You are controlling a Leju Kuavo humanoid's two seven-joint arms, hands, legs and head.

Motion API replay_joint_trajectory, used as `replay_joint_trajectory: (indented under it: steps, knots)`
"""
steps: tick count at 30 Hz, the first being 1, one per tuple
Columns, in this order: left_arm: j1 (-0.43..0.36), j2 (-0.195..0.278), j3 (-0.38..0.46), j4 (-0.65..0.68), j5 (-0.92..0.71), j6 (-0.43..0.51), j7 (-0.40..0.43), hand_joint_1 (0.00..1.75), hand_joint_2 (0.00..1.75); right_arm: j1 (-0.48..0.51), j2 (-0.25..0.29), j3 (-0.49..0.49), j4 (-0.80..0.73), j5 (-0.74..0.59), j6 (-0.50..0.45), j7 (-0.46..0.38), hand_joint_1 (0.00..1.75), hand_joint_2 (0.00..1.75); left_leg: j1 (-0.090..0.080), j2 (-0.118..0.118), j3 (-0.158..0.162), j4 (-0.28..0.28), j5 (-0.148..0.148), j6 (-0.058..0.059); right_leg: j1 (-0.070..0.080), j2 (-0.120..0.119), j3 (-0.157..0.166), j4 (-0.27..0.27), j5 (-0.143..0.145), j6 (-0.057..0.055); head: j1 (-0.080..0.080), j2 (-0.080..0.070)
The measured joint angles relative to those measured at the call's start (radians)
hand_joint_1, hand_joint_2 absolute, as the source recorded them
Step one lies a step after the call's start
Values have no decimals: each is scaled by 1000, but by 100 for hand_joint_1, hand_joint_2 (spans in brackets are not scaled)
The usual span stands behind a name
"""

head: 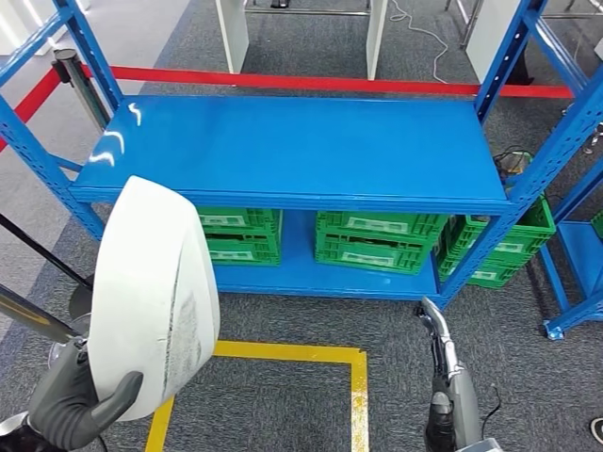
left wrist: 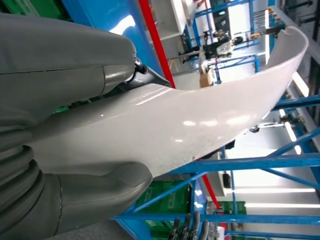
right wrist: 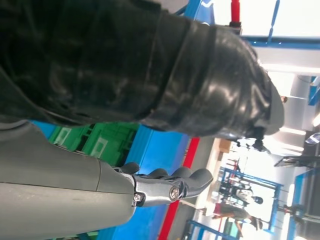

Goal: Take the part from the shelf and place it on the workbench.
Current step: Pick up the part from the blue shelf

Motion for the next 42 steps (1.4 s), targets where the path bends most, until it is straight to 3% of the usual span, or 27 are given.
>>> replay_joint_trajectory:
  steps: [2, 3, 6, 7, 8, 10, 12, 14, 15, 17, 18, 20, 22, 23, 24, 25, 26, 28, 30, 32, 33, 35, 37, 38, 39, 40, 42]
  knots:
    - [-1, 0, -3, 0, -1, 1, 0, 175, 175, 3, -1, 0, -2, 2, 3, -5, 0, 0, 0, 2, -16, -5, 12, 17, -3, 2, -10, 3, 3, 13, 0, 0]
    - [-2, 0, -5, 0, -3, 2, 0, 175, 175, 5, -1, -1, -2, 4, 5, -8, 0, 0, 0, 5, -28, -5, 23, 27, -4, 4, -19, 17, -20, 19, 2, 0]
    - [-3, -1, -10, 0, -6, 6, 0, 175, 175, 12, -3, -2, -3, 11, 9, -15, 0, 0, 0, 10, -71, -5, 59, 44, -5, 10, -64, 165, -167, 28, 8, 0]
    - [-3, -1, -12, 0, -7, 7, 0, 175, 175, 13, -3, -2, -3, 12, 9, -16, 0, 0, -1, 11, -88, -3, 72, 45, -5, 10, -74, 228, -196, 29, 9, 0]
    - [-3, -1, -13, 0, -8, 8, 0, 175, 175, 14, -4, -2, -3, 12, 10, -17, 0, 0, -2, 12, -105, -1, 84, 45, -5, 10, -76, 275, -202, 30, 10, 0]
    - [-4, -1, -18, 0, -9, 9, 0, 175, 175, 15, -4, -2, -3, 13, 10, -18, 0, 0, -4, 12, -140, 8, 106, 42, -5, 10, -32, 275, -147, 28, 11, 0]
    - [-5, -1, -22, -1, -9, 9, 1, 175, 175, 15, -4, -2, -4, 14, 10, -19, 0, 0, -5, 12, -171, 20, 124, 35, -4, 10, 75, 149, -104, 21, 11, 0]
    - [-7, -1, -26, -1, -9, 10, 3, 175, 175, 15, -4, -3, -9, 15, 11, -19, 0, 0, -8, 12, -190, 28, 142, 26, -2, 12, 176, -2, -125, 15, 10, 0]
    - [-9, -1, -27, -1, -9, 11, 4, 175, 175, 15, -4, -3, -12, 15, 12, -19, 0, 0, -8, 13, -196, 29, 152, 22, 0, 13, 199, -45, -138, 13, 10, 0]
    - [-13, -1, -30, -1, -8, 12, 4, 175, 175, 17, -4, -4, -14, 15, 14, -18, 0, 0, -6, 13, -206, 25, 169, 12, 0, 12, 192, -67, -132, 7, 11, 0]
    - [-14, -1, -31, -1, -9, 12, 4, 175, 175, 19, -5, -4, -14, 15, 15, -18, 0, 0, -4, 12, -213, 29, 160, 7, -1, 11, 185, -68, -122, 1, 10, 0]
    - [-15, -1, -34, -1, -9, 13, 5, 175, 175, 19, -5, -6, -14, 15, 17, -17, 0, 0, -1, 9, -234, 95, 83, -4, -5, 7, 166, -67, -102, -13, 7, 0]
    - [-15, -1, -36, -1, -9, 13, 8, 175, 175, 20, -5, -7, -14, 14, 17, -16, 0, 0, 1, 7, -260, 232, -15, -11, -4, 5, 138, -56, -86, -21, 4, 0]
    - [-16, -1, -36, -1, -9, 14, 9, 175, 175, 21, -5, -8, -14, 14, 17, -16, 0, 0, 3, 7, -266, 290, -37, -14, -4, 4, 122, -49, -80, -21, 3, 0]
    - [-16, -1, -37, -1, -8, 14, 11, 175, 175, 21, -5, -10, -14, 13, 17, -15, 0, 0, 4, 7, -259, 317, -36, -15, -4, 3, 106, -41, -74, -21, 2, 0]
    - [-17, -1, -38, -1, -8, 15, 12, 175, 175, 22, -5, -11, -14, 13, 17, -15, 0, 0, 5, 7, -236, 305, -17, -16, -5, 3, 91, -32, -70, -20, 2, 0]
    - [-17, 0, -39, -1, -7, 15, 14, 175, 175, 22, -5, -12, -14, 12, 17, -15, 0, 0, 7, 7, -194, 253, 12, -15, -5, 3, 78, -22, -68, -18, 2, 0]
    - [-19, 0, -41, -1, -6, 16, 15, 175, 175, 22, -5, -14, -15, 12, 17, -15, 0, 0, 7, 3, -106, 119, 37, -11, -4, 4, 57, -4, -64, -12, 2, 0]
    - [-21, 1, -42, -1, -6, 16, 15, 175, 175, 22, -5, -16, -19, 12, 17, -15, 0, 0, 3, -1, -71, 49, 31, -3, -3, 4, 43, 5, -54, 0, 3, 0]
    - [-22, 1, -42, -2, -4, 17, 15, 175, 175, 23, -5, -17, -21, 12, 17, -15, 0, 0, 3, -1, -75, 36, 35, 6, -4, 6, 34, 6, -44, 14, 3, 0]
    - [-23, 2, -43, -2, -2, 17, 15, 175, 175, 24, -5, -18, -22, 11, 17, -16, 0, 0, 4, 1, -80, 31, 40, 15, -4, 7, 26, 12, -54, 20, 4, 0]
    - [-24, 2, -43, -2, 1, 18, 15, 175, 175, 26, -5, -20, -22, 11, 17, -16, 0, 0, 7, 5, -96, 21, 54, 33, -5, 9, -1, 72, -119, 28, 8, 0]
    - [-24, 1, -44, -2, 3, 22, 12, 175, 175, 27, -5, -21, -22, 11, 17, -17, 0, 0, 4, 7, -120, 23, 71, 43, -6, 11, -37, 195, -204, 32, 12, 0]
    - [-24, 0, -44, -2, 4, 24, 9, 175, 175, 28, -5, -21, -22, 11, 17, -17, 0, 0, 1, 8, -132, 24, 81, 45, -6, 11, -48, 252, -225, 32, 13, 0]
    - [-24, 0, -44, -2, 3, 26, 6, 175, 175, 28, -5, -22, -22, 11, 17, -18, 0, 0, -1, 8, -144, 25, 90, 45, -6, 11, -46, 282, -222, 31, 13, 0]
    - [-24, -1, -44, -2, 3, 27, 4, 175, 175, 29, -5, -23, -22, 11, 17, -18, 0, 0, -4, 8, -156, 26, 99, 46, -5, 11, -29, 278, -199, 29, 13, 0]
    - [-24, -2, -46, -2, 2, 29, 2, 175, 175, 30, -5, -25, -22, 11, 17, -18, 0, 0, -9, 8, -177, 28, 118, 44, -3, 11, 58, 169, -138, 17, 13, 0]
